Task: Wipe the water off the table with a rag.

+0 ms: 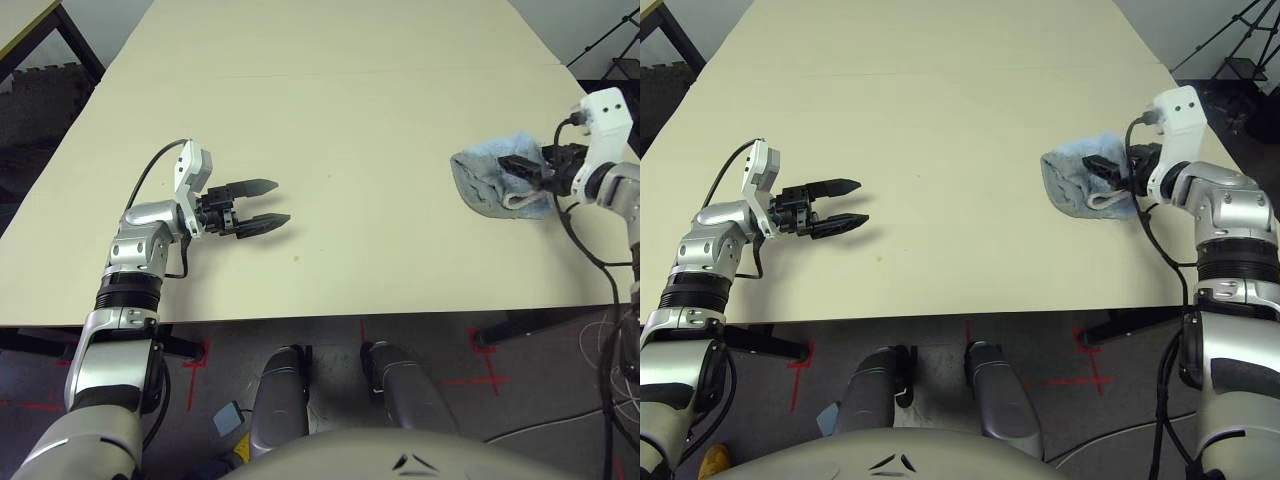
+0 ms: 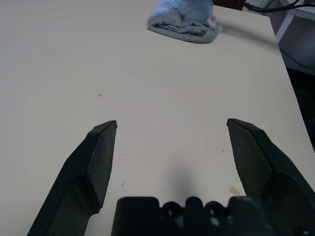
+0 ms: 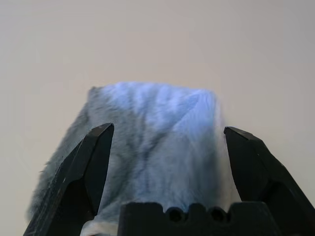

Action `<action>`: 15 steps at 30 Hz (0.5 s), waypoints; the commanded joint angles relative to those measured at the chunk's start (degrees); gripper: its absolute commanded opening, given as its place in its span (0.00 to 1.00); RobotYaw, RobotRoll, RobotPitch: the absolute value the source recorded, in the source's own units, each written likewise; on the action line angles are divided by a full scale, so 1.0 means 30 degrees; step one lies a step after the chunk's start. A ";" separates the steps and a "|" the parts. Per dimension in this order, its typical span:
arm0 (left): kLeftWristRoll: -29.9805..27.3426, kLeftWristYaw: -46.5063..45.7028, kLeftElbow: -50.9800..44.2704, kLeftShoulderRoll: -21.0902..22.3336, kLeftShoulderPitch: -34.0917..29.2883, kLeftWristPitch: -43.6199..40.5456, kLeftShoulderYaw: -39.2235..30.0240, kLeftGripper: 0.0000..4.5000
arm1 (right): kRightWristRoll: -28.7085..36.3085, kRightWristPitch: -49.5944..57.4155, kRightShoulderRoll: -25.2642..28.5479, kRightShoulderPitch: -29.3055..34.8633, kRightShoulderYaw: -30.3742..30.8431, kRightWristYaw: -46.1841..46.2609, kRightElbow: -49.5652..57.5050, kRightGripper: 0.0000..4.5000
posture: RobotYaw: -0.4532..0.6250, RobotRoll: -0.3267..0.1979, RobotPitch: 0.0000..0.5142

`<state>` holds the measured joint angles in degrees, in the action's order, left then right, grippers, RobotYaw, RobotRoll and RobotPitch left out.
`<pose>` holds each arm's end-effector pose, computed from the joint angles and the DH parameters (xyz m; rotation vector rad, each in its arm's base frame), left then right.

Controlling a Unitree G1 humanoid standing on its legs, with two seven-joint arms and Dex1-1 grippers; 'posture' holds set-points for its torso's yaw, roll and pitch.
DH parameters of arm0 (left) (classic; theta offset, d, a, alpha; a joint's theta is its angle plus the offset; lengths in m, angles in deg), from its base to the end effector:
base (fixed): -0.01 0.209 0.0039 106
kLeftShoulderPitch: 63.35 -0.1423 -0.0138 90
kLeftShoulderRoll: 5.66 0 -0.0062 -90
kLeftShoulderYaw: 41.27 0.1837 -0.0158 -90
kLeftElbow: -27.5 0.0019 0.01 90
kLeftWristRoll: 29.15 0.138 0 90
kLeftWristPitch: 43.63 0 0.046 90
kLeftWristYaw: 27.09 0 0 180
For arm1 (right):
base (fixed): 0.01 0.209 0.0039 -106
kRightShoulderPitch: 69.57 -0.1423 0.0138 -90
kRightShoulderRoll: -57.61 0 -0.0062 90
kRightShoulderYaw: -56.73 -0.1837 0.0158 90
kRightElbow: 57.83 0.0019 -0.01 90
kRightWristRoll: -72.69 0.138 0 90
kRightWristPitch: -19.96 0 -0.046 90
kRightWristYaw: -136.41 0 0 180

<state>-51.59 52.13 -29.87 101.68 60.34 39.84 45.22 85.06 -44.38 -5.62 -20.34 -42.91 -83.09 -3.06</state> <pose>0.3002 0.2780 0.1306 0.0679 0.0786 -1.1810 0.2950 -0.3281 0.1809 -0.1527 0.2726 0.2482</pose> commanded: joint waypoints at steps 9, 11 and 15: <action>0.2054 -0.9709 0.3899 -0.1101 0.1687 0.5025 -0.2608 1.00 | 0.1084 -0.7396 -0.1295 0.0550 -0.3326 0.2280 -0.2283 1.00 | 0.27 0.62 0.31; 0.2284 -1.1695 0.4174 -0.1243 0.1713 0.5897 -0.3172 1.00 | 0.1479 -0.8017 -0.1656 0.0868 -0.3904 0.2380 -0.2406 1.00 | 0.27 0.62 0.31; 0.2818 -1.5921 0.4281 -0.1415 0.1408 0.6955 -0.4182 1.00 | 0.2153 -0.8905 -0.2328 0.1645 -0.4608 0.2325 -0.2295 1.00 | 0.30 0.62 0.34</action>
<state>-44.45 9.33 -18.26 97.82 65.13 59.12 34.06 90.17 -69.54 -12.03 -16.59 -54.86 -76.29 -8.83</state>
